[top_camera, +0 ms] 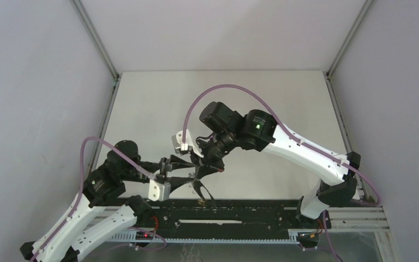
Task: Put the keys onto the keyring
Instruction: Adjust the key on the keyring.
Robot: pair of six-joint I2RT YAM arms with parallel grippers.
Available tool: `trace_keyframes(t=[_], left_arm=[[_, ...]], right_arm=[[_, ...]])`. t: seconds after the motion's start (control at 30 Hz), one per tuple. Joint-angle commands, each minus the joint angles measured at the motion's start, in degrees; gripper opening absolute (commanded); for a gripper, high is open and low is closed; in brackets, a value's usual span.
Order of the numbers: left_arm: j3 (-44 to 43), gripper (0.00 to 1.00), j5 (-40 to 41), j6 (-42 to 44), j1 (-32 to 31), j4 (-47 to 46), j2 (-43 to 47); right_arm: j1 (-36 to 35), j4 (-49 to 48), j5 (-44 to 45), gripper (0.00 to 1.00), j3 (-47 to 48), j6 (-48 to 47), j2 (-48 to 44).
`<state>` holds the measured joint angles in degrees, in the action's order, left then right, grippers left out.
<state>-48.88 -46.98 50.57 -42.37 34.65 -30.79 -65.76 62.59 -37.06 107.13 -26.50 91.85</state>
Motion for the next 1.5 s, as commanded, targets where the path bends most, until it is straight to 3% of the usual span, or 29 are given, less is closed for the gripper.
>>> trace_keyframes(t=[0.0,0.1,0.3,0.73,0.87,1.0,1.1,1.23,1.47], left_arm=[[-2.4,0.49,-6.9,3.4,-0.3,3.1,-0.5],[-2.2,0.44,-7.9,3.0,-0.3,3.1,-0.9],[-1.5,0.22,-7.3,4.7,-0.3,3.1,-0.8],[2.4,0.12,-0.5,8.8,-0.3,0.4,4.8],[2.9,0.14,1.7,8.2,-0.3,-2.2,5.6],[3.0,0.47,2.2,6.8,-0.3,-5.7,5.2],[2.8,0.54,2.2,6.6,-0.3,-7.6,4.1],[2.6,0.52,0.8,7.4,-0.4,-8.7,3.0],[2.1,0.39,-3.0,7.7,-0.4,-5.8,1.8]], right_arm=[[-0.4,1.9,-2.2,0.00,3.7,-0.6,-0.1],[-0.4,1.6,-2.2,0.00,4.4,-0.8,0.7],[-0.1,1.8,-1.3,0.00,4.8,-0.5,1.4],[3.5,-9.4,2.5,0.00,-5.3,5.4,-6.8],[3.6,-11.4,0.5,0.00,-7.7,6.3,-8.5],[3.0,-10.3,-0.1,0.00,-7.1,5.9,-7.7],[2.4,-10.1,-0.7,0.00,-6.9,5.8,-7.0],[2.3,-10.3,-1.4,0.00,-6.6,5.8,-6.5],[2.4,-12.9,-1.7,0.00,-6.7,7.1,-6.1]])
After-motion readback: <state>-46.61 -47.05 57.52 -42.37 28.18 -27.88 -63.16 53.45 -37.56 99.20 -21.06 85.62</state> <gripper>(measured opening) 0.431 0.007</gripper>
